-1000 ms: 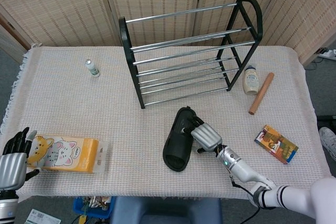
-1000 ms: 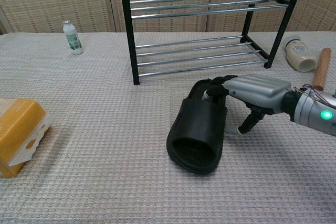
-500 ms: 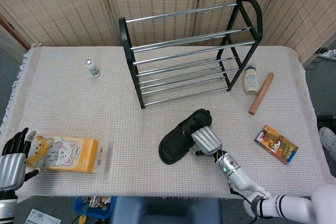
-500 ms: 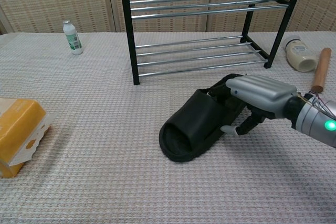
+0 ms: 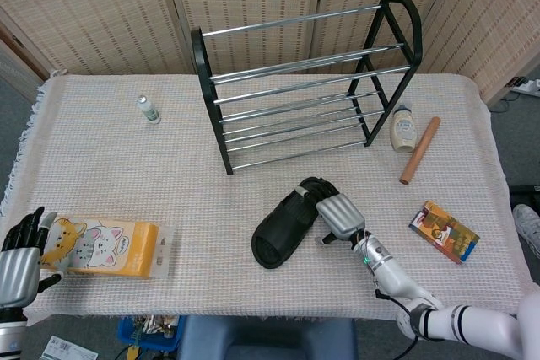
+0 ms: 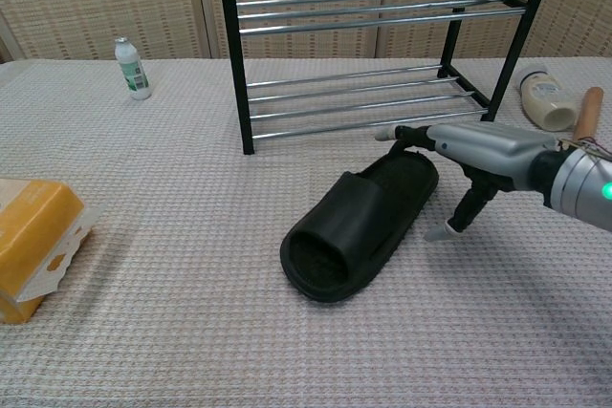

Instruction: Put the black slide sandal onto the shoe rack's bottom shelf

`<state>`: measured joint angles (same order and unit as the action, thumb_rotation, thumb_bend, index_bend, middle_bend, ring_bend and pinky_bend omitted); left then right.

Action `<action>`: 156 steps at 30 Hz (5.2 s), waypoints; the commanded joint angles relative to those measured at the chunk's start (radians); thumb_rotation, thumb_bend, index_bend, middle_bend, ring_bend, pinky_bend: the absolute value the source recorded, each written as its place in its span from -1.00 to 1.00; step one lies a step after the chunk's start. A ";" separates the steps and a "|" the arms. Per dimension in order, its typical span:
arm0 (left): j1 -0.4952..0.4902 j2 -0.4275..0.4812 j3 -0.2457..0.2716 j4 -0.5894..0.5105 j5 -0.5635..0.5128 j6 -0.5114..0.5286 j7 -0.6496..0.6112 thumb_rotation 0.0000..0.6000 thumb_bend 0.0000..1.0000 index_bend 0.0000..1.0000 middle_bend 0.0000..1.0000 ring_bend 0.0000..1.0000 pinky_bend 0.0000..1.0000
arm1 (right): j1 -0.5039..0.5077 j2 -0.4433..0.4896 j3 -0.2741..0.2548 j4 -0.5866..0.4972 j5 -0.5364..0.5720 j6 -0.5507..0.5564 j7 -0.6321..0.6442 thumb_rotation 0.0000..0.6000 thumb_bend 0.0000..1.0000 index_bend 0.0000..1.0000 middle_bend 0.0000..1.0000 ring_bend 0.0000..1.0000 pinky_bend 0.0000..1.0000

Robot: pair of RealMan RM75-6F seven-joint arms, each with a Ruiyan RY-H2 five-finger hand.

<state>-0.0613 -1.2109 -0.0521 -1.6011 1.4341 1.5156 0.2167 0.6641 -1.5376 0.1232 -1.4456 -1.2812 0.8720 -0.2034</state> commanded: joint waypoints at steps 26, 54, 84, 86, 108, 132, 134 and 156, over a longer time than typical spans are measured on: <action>0.006 0.017 0.006 -0.022 -0.011 -0.013 0.005 1.00 -0.35 -0.80 -1.00 -1.00 -0.70 | 0.260 0.003 0.013 0.177 0.255 -0.338 -0.079 1.00 -0.97 -1.00 -0.83 -1.00 -0.99; 0.002 0.017 0.006 -0.031 0.005 -0.010 0.018 1.00 -0.35 -0.80 -1.00 -1.00 -0.70 | 0.089 0.090 -0.068 -0.005 0.160 -0.103 -0.046 1.00 -0.92 -1.00 -0.88 -1.00 -0.93; 0.002 0.014 0.007 -0.004 0.000 -0.021 -0.007 1.00 -0.35 -0.80 -1.00 -1.00 -0.70 | 0.137 -0.070 -0.030 0.095 0.185 -0.122 -0.038 1.00 -0.68 -1.00 -0.79 -1.00 -0.76; 0.002 0.015 0.007 -0.004 0.000 -0.020 -0.008 1.00 -0.35 -0.80 -1.00 -1.00 -0.70 | 0.136 -0.072 -0.029 0.095 0.176 -0.118 -0.031 1.00 -0.68 -1.00 -0.78 -1.00 -0.76; 0.008 0.025 0.009 -0.019 0.002 -0.012 0.001 1.00 -0.35 -0.80 -1.00 -1.00 -0.70 | 0.128 -0.030 -0.014 0.057 0.168 -0.122 0.007 1.00 -0.67 -1.00 -0.76 -1.00 -0.72; 0.012 0.029 0.009 -0.028 -0.004 -0.013 0.007 1.00 -0.35 -0.80 -1.00 -1.00 -0.70 | 0.107 -0.062 -0.007 0.117 0.115 -0.103 0.101 1.00 -0.26 -0.59 -0.41 -0.68 -0.33; 0.012 0.029 0.008 -0.026 -0.004 -0.012 0.004 1.00 -0.35 -0.80 -1.00 -1.00 -0.70 | 0.095 -0.041 -0.007 0.099 0.098 -0.087 0.120 1.00 -0.24 -0.55 -0.38 -0.65 -0.30; 0.006 0.021 0.006 -0.001 0.005 -0.015 -0.022 1.00 -0.35 -0.80 -1.00 -1.00 -0.70 | 0.141 0.020 0.131 0.169 0.308 -0.068 0.039 1.00 -0.23 -0.52 -0.35 -0.62 -0.27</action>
<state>-0.0551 -1.1897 -0.0463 -1.6023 1.4390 1.5005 0.1948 0.7786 -1.4869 0.2328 -1.3129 -1.0099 0.8201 -0.1375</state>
